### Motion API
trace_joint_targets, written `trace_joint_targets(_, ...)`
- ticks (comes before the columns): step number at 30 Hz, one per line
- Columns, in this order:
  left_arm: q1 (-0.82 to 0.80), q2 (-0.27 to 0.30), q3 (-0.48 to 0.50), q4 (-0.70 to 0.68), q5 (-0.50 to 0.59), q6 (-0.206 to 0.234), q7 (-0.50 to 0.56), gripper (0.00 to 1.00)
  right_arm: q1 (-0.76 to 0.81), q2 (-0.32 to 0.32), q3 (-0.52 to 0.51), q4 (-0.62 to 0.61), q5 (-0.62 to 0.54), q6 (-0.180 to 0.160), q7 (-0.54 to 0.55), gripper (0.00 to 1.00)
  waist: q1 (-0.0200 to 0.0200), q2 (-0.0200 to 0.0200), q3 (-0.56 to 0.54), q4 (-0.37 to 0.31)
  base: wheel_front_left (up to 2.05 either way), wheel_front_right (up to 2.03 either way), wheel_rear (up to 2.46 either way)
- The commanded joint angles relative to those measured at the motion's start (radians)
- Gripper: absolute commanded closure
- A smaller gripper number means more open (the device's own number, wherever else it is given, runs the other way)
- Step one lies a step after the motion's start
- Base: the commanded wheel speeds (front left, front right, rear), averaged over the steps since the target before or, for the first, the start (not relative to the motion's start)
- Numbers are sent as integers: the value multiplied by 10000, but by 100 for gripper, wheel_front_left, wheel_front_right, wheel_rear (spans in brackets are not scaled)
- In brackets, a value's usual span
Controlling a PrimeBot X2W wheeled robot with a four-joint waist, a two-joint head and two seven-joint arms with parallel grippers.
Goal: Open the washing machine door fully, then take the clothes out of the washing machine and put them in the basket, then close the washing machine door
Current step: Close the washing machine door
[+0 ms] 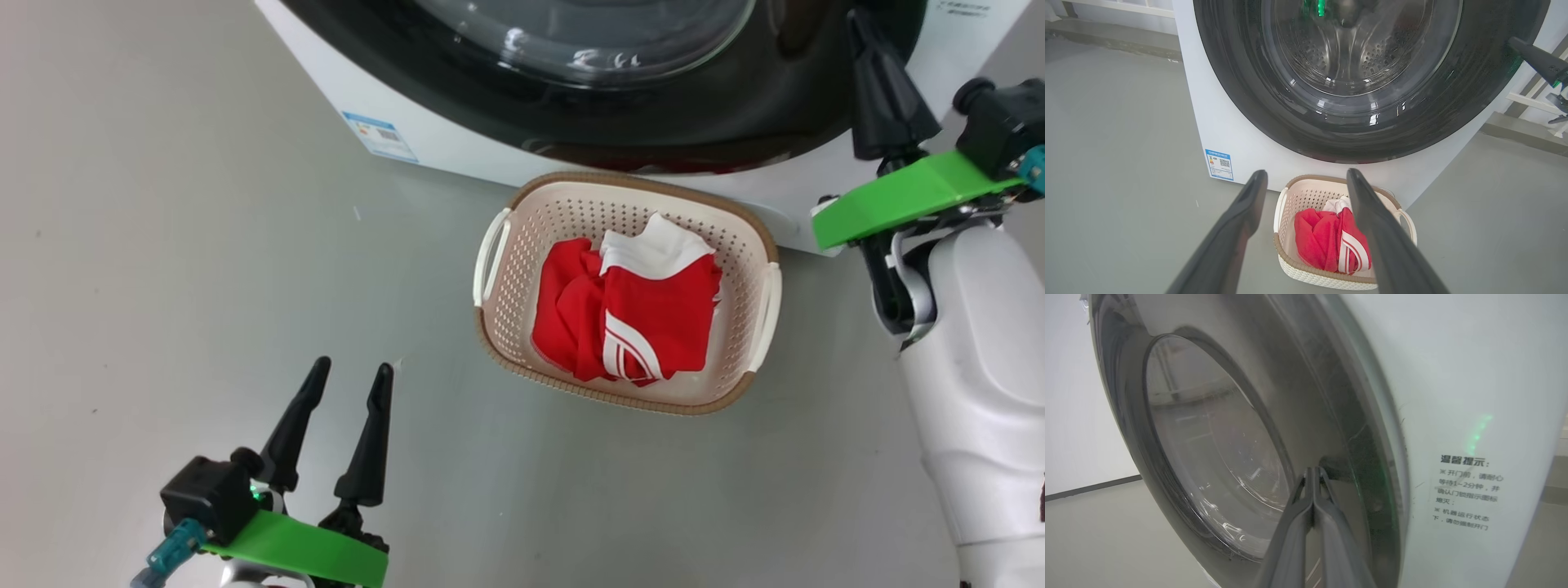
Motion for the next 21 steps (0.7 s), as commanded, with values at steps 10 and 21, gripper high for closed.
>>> trace_joint_targets(10, -325, 139, 263, -193, -172, -56, -122, 0, -785, 137, -456, -427, -294, 31, -65, 100, 0, 0, 335, 224, 0, 0, 0)
trace_joint_targets(21, -364, 218, 355, -136, -151, -56, -122, 0, -591, 230, -316, -445, -255, 31, -65, 100, 0, 0, 240, 59, 0, 0, 0)
